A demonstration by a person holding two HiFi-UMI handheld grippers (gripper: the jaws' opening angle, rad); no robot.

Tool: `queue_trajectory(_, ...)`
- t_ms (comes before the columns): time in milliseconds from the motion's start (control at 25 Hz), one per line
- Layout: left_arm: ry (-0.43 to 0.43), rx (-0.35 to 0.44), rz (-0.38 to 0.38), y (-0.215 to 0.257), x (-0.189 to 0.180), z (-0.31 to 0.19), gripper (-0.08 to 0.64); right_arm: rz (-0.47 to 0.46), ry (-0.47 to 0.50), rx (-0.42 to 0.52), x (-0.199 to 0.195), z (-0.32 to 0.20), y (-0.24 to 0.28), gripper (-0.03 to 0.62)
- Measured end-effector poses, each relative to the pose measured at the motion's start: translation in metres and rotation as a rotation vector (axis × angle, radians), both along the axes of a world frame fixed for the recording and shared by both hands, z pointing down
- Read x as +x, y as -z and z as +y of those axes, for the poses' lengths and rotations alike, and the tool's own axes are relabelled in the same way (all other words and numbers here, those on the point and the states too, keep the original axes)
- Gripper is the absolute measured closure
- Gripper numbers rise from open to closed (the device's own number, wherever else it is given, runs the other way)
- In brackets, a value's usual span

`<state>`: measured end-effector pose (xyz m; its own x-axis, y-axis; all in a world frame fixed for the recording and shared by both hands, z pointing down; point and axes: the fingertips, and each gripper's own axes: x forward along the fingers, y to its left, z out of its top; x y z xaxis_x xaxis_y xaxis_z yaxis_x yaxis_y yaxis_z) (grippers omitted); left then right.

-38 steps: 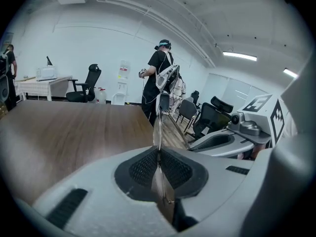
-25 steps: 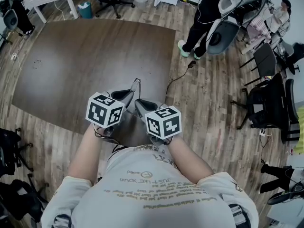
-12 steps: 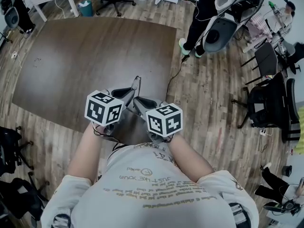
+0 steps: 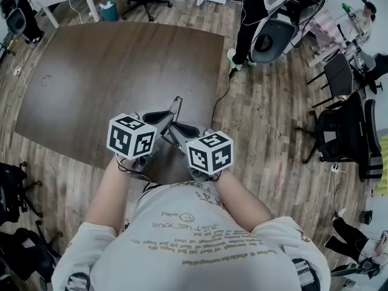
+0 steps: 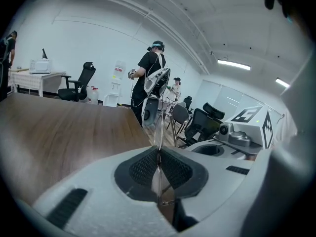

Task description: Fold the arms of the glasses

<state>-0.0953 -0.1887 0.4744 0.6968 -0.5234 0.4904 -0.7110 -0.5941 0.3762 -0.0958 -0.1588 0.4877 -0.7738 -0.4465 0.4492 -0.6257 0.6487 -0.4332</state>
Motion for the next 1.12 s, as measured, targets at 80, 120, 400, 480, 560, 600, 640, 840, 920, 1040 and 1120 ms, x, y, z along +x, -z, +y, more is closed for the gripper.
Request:
queue_trajectory(80,0.0,-0.004,0.016,0.001,0.0,-0.001,0.525,-0.014,0.005,0.004,0.0,0.0,0.002,0.554)
queue_trajectory(120,0.002,-0.005,0.02,0.001,-0.001,-0.001,0.525,-0.018,0.01,0.007,-0.001,0.0,0.002,0.554)
queue_trajectory(400,0.007,0.002,0.01,0.0,-0.007,-0.004,0.525,0.026,0.022,0.055,-0.005,-0.003,0.003,0.543)
queue_trajectory(480,0.002,0.008,-0.001,-0.001,-0.006,-0.004,0.525,0.046,0.012,0.065,-0.003,-0.004,0.002,0.524)
queue_trajectory(560,-0.004,0.017,-0.014,-0.002,-0.005,-0.003,0.525,0.075,0.004,0.083,-0.001,-0.004,0.0,0.509)
queue_trajectory(600,-0.007,0.019,-0.02,-0.003,-0.005,-0.003,0.525,0.094,0.002,0.096,0.0,-0.005,-0.001,0.505)
queue_trajectory(640,-0.009,0.019,-0.023,-0.004,-0.005,-0.003,0.525,0.115,0.001,0.111,0.0,-0.005,-0.001,0.499)
queue_trajectory(840,-0.012,0.019,-0.037,-0.008,-0.004,-0.006,0.525,0.197,0.005,0.166,0.001,-0.008,-0.004,0.494)
queue_trajectory(920,-0.005,0.024,-0.064,-0.011,-0.006,-0.008,0.525,0.226,0.011,0.188,0.001,-0.009,-0.003,0.491)
queue_trajectory(1040,0.011,0.028,-0.108,-0.016,-0.013,-0.01,0.525,0.247,0.019,0.224,0.0,-0.008,0.001,0.469)
queue_trajectory(1120,0.019,0.025,-0.115,-0.019,-0.018,-0.012,0.525,0.233,0.012,0.227,-0.001,-0.01,0.004,0.469)
